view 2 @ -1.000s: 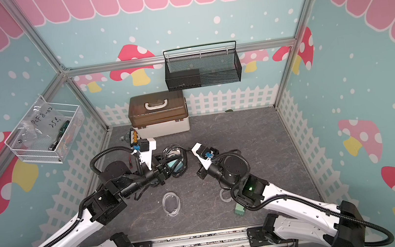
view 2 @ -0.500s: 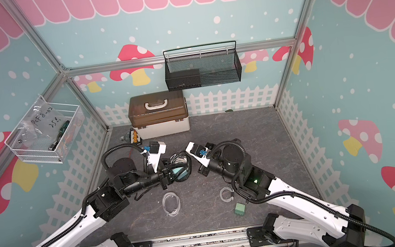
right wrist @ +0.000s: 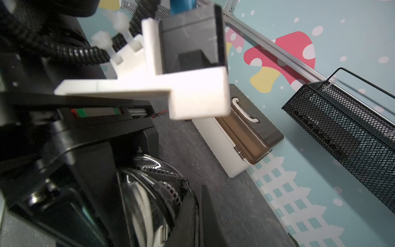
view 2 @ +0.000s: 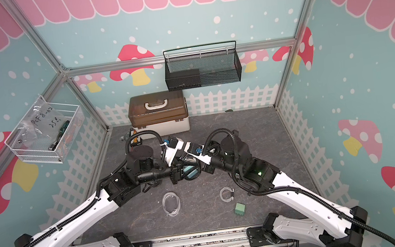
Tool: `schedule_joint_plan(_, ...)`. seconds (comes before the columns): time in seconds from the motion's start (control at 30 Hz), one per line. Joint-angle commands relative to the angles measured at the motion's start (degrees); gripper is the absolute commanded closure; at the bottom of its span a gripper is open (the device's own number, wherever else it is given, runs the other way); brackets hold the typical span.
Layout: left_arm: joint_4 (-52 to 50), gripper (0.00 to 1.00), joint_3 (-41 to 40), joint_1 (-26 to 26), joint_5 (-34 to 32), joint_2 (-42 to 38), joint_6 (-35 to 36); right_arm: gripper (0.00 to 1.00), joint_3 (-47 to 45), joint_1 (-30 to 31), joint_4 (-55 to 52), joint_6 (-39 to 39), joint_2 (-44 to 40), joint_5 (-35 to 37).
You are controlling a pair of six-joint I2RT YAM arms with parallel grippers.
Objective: Pack away charging kits
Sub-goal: Zip the zipper on the storage bag.
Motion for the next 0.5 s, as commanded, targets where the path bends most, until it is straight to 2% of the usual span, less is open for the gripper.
schedule_joint_plan(0.0,-11.7,1.00,0.7,-2.0,4.2,3.2,3.9,1.00,2.4,1.1,11.6,-4.2,-2.5,-4.2)
schedule_joint_plan(0.1,-13.8,1.00,2.7,-2.0,3.3,3.9,5.0,1.00,0.7,1.1,11.5,-8.5,-4.4,-4.9)
schedule_joint_plan(0.17,-13.8,1.00,3.2,-2.0,3.0,3.8,5.0,1.00,-0.5,1.1,12.4,-10.2,-5.3,-2.6)
schedule_joint_plan(0.3,-13.0,0.99,4.5,-1.9,3.4,3.0,4.7,1.00,-2.0,1.1,15.3,-7.6,-5.4,3.0)
schedule_joint_plan(0.4,-9.8,0.67,4.6,-1.6,2.7,1.4,3.7,1.00,-4.4,1.1,19.4,-4.1,-5.1,4.4)
schedule_joint_plan(0.47,-7.5,0.52,4.5,-1.4,3.2,0.4,3.1,1.00,-5.5,1.1,21.3,-2.0,-4.7,4.2)
